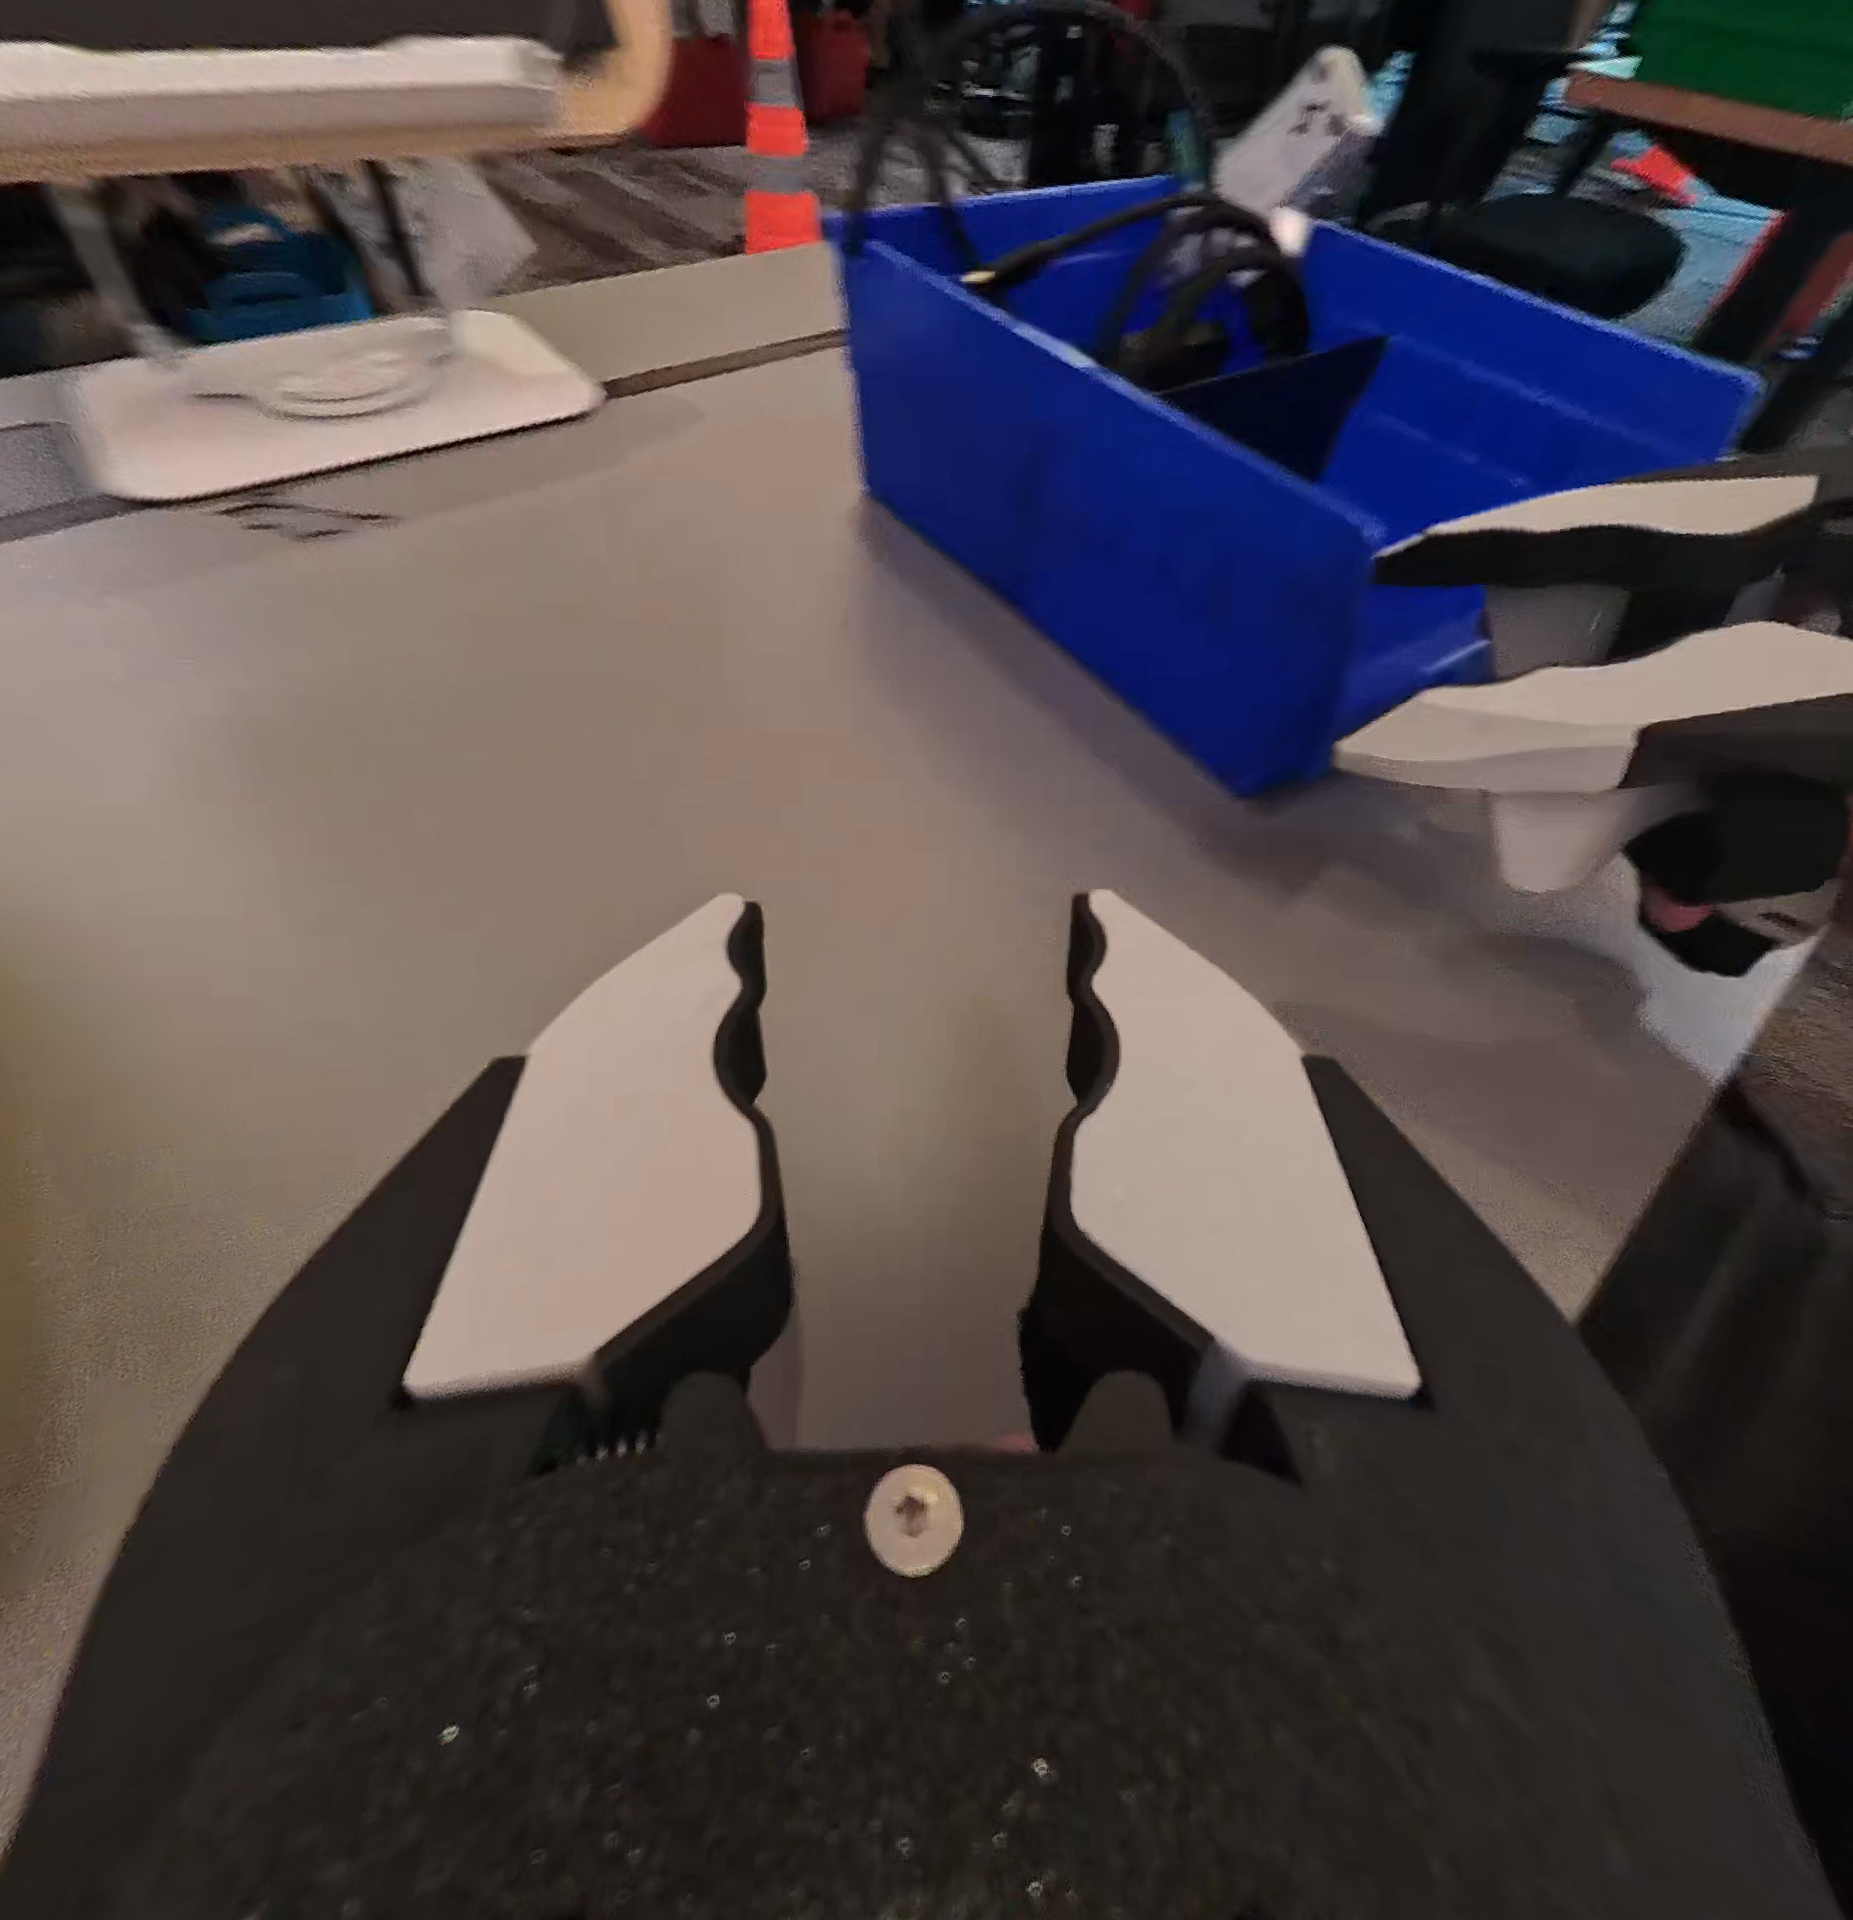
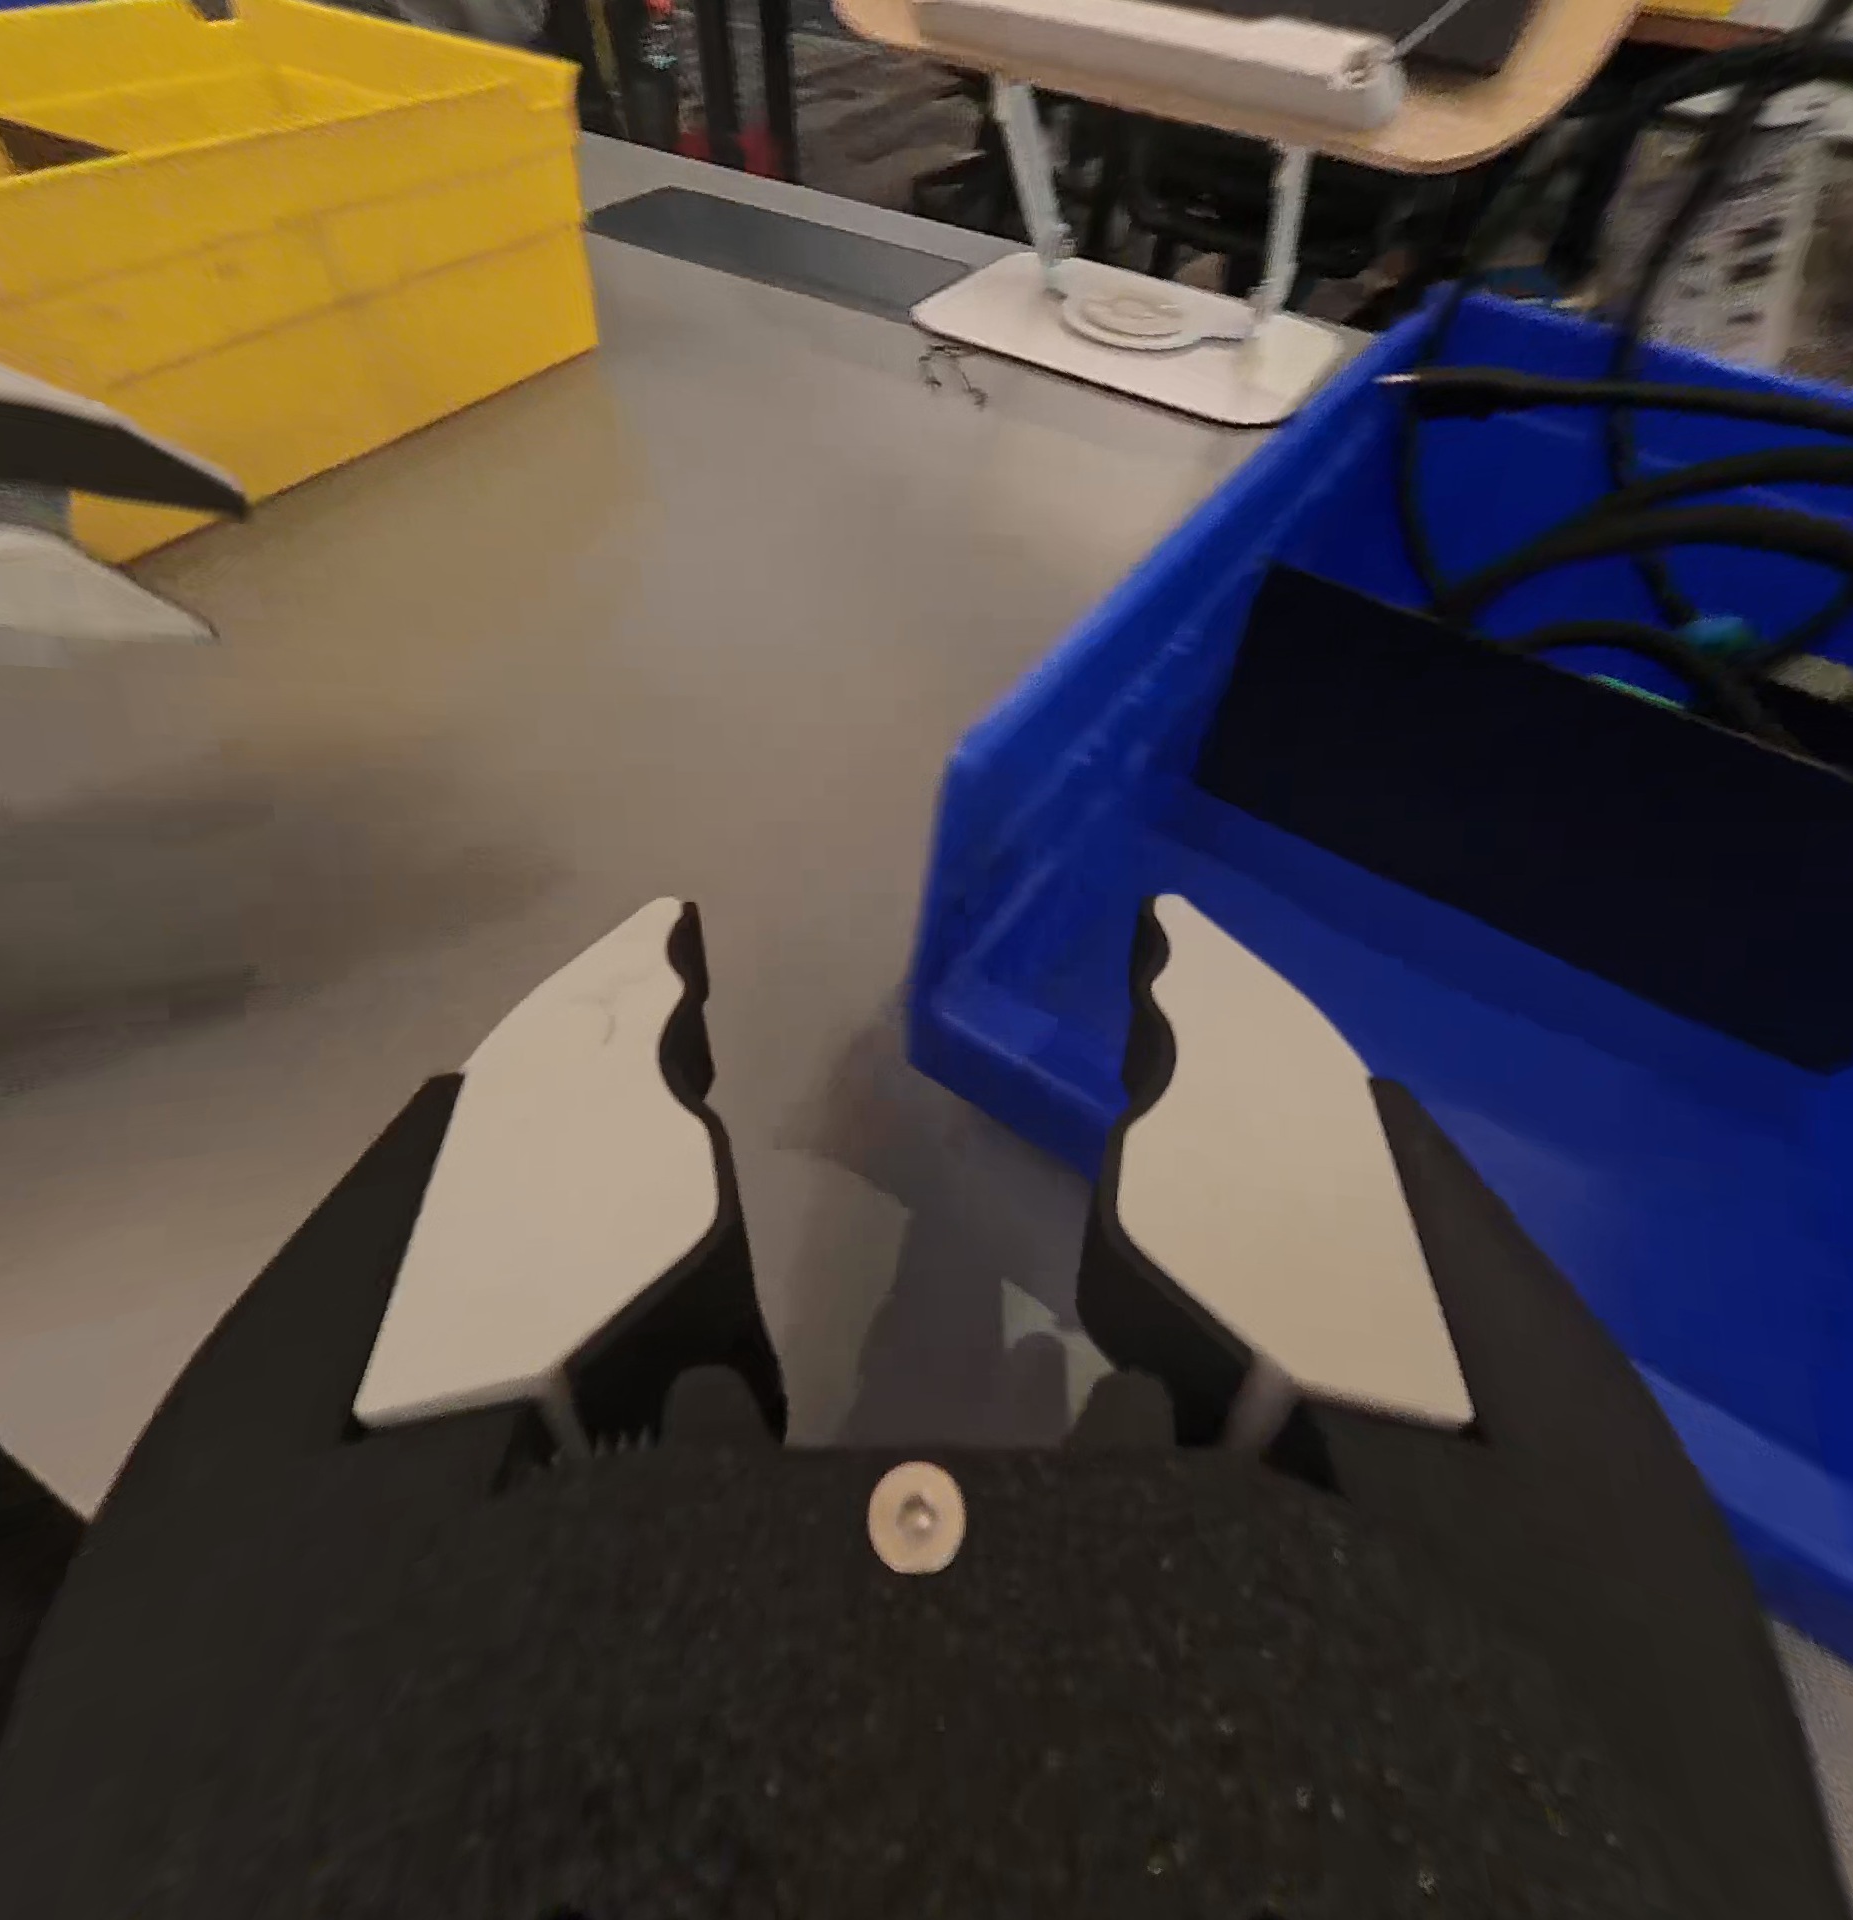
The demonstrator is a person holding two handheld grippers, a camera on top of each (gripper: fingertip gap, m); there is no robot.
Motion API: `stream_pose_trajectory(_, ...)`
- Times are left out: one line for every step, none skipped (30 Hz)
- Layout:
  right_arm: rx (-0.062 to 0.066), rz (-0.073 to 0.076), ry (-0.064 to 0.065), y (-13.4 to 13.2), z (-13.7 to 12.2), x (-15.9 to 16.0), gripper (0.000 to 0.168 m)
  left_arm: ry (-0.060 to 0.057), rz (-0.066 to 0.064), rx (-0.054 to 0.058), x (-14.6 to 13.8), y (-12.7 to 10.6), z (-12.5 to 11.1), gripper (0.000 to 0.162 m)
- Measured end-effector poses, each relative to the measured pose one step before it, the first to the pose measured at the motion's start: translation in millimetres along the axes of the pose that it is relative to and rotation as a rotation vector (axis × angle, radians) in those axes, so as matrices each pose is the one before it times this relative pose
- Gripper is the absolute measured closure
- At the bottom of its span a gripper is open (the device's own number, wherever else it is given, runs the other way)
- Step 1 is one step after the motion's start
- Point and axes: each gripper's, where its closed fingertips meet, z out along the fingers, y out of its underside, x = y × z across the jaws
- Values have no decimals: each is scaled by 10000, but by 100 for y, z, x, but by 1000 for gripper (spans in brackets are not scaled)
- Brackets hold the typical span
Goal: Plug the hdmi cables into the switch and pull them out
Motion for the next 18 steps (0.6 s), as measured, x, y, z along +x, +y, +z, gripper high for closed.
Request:
stream_pose_trajectory(81, 100, 470, -179, -1009, 881, 91, 490, 35, -31, 2081, -259, 1359, 105)
stream_pose_trajectory(176, 120, 451, -303, -1120, 1164, 88, 487, 35, -22, 2055, -298, 1408, 98)
stream_pose_trajectory(179, 186, 558, -299, -1188, 1584, 85, 350, 49, -4, 1758, -336, 1395, 92)
stream_pose_trajectory(107, 335, 646, -177, -1127, 1913, 86, 97, 61, 42, 1230, -379, 1323, 89)
stream_pose_trajectory(72, 459, 859, -91, -959, 2383, 90, -167, 29, 45, 643, -340, 1230, 89)
stream_pose_trajectory(25, 447, 928, 36, -714, 2594, 96, -277, -79, 36, 304, -299, 1154, 93)
stream_pose_trajectory(-20, 295, 674, 155, -395, 2251, 103, -176, -175, 42, 282, -278, 1086, 94)
stream_pose_trajectory(-54, 218, 277, 258, -101, 1579, 105, -51, -168, 38, 336, -252, 985, 94)
stream_pose_trajectory(-174, 206, 88, 461, 124, 1161, 101, -21, -116, 81, 303, -263, 874, 94)
stream_pose_trajectory(-197, 222, 205, 499, 268, 1160, 100, -1, 3, 121, 300, -275, 780, 94)
stream_pose_trajectory(-84, 162, 129, 301, 386, 901, 101, -59, 152, 92, 205, -186, 728, 95)
stream_pose_trajectory(1, 97, 114, 94, 492, 741, 102, -191, 249, -3, -12, -21, 684, 97)
stream_pose_trajectory(31, 55, 110, -41, 599, 640, 106, -278, 264, -121, -197, 130, 632, 100)
stream_pose_trajectory(-66, 56, -2, 91, 763, 375, 110, -317, 201, -191, -336, 217, 572, 103)
stream_pose_trajectory(-188, 88, -110, 291, 864, 97, 114, -325, 86, -148, -419, 146, 480, 113)
stream_pose_trajectory(-171, 18, 2, 274, 891, 138, 120, -314, 68, -97, -478, 53, 347, 126)
stream_pose_trajectory(-91, -102, 142, 140, 840, 262, 128, -166, 83, -52, -372, -35, 190, 135)
stream_pose_trajectory(-55, -51, -43, -40, 583, -60, 143, 10, 8, -6, -144, -115, 176, 138)
